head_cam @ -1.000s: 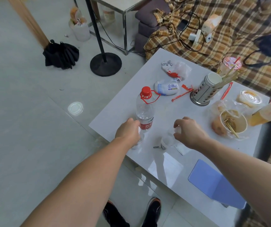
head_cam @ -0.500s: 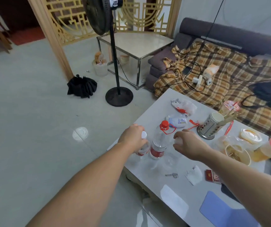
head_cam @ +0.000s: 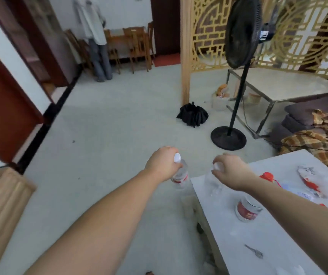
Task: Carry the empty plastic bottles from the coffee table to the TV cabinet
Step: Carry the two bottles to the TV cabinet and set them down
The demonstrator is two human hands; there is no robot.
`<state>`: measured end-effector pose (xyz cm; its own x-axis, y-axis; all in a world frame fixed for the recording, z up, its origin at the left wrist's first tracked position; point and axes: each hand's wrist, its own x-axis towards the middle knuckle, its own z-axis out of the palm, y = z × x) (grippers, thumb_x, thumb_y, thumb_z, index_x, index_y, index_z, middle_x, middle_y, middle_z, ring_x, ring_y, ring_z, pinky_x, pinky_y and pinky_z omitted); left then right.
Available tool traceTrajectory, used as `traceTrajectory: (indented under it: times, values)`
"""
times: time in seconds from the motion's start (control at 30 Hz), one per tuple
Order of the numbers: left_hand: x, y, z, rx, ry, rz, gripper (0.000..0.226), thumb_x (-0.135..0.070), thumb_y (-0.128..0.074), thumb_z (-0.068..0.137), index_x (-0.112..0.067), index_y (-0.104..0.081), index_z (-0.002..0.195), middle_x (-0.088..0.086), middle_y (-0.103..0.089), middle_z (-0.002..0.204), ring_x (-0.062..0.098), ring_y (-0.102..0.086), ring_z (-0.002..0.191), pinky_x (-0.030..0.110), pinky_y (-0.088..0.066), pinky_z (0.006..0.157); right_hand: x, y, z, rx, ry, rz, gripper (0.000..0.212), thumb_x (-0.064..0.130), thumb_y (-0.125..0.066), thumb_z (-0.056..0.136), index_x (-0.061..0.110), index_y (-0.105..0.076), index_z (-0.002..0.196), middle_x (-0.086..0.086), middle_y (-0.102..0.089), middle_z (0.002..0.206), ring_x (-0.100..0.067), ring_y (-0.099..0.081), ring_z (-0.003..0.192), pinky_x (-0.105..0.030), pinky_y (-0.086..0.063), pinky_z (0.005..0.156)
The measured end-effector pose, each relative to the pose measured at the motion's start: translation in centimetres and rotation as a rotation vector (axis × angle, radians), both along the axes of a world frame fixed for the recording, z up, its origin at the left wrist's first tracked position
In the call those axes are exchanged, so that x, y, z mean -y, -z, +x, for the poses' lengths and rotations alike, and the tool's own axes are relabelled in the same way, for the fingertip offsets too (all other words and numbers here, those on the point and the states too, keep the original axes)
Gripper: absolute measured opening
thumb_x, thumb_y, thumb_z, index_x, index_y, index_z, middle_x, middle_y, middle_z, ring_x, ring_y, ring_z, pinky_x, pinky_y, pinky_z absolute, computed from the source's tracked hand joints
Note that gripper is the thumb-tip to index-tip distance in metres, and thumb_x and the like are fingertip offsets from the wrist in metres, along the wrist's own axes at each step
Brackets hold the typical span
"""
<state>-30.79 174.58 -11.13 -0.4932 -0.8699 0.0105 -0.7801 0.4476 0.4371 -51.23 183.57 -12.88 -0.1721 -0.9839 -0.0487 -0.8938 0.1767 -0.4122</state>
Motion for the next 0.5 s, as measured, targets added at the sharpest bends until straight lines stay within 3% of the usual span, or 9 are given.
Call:
traceTrajectory:
  times: [0.3, 0.5]
  values:
    - [-3.8, -1.9, 17.0, 0.047, -0.372, -0.064, 0.023, -0.023, -0.059, 0.087, -0.02, -0.061, 0.11, 0.003, -0.061, 0.114, 0.027, -0.057, 0.102, 0.03, -0.042, 0.073, 6.0, -1.3, 15.2, 0.054, -0.381, -0.05, 0.025, 0.023, -0.061, 0.084, 0.014, -0.064, 0.107, -0.005, -0.057, 0.099, -0.027, -0.057, 0.098, -0.028, -0.038, 0.075]
    - [-6.5, -1.9, 29.9, 0.023, -0.632, -0.024, 0.019, -0.023, -0.063, 0.082, -0.018, -0.062, 0.101, 0.003, -0.061, 0.103, 0.027, -0.058, 0.097, 0.032, -0.046, 0.074, 8.9, -1.3, 29.1, 0.031, -0.667, -0.035, 0.025, 0.028, -0.061, 0.086, 0.015, -0.063, 0.108, -0.006, -0.06, 0.104, -0.027, -0.058, 0.1, -0.029, -0.04, 0.075]
